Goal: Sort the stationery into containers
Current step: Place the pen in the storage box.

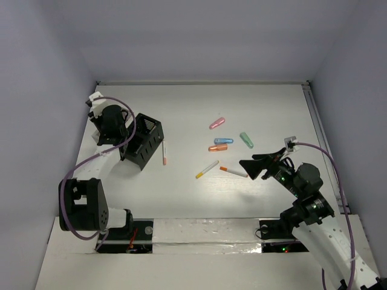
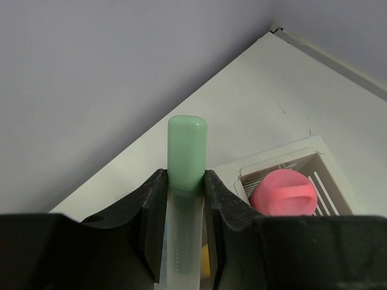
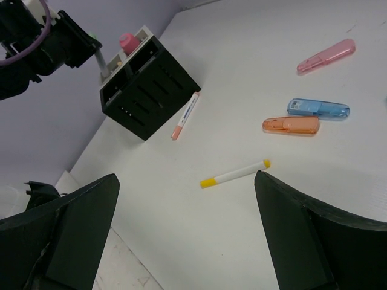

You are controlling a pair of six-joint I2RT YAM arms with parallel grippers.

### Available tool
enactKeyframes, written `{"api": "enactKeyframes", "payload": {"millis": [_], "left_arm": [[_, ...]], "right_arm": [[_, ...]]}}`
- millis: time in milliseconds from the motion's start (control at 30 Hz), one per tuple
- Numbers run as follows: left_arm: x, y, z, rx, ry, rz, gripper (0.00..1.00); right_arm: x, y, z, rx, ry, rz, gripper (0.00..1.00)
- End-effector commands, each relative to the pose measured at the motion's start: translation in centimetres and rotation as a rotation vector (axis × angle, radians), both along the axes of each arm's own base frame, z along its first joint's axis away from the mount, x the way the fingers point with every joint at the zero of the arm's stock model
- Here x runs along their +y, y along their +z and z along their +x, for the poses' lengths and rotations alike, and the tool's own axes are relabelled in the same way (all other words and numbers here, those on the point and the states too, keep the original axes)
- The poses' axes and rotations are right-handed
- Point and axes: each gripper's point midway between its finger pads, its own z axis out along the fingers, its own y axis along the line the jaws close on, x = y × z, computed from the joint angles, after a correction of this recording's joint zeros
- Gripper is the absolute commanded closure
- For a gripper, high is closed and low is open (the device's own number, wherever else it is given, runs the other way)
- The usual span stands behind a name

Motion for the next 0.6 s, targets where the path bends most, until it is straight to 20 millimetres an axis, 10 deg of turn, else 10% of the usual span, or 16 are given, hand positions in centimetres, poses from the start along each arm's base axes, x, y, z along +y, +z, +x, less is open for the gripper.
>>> {"api": "enactKeyframes", "payload": {"millis": [0,567], "left_arm": [[0.3,1.5,0.4,-0.071,0.013,0.013,0.99],[0.0,0.4,1.2,-0.06,-0.014,0.018,0.87]], "right_arm": [[0.5,2.2,-0.3,-0.091,0.036,0.033,0.0],[0.9,2.4,-0.7,-0.114,0.065,0.049,0.0]]}}
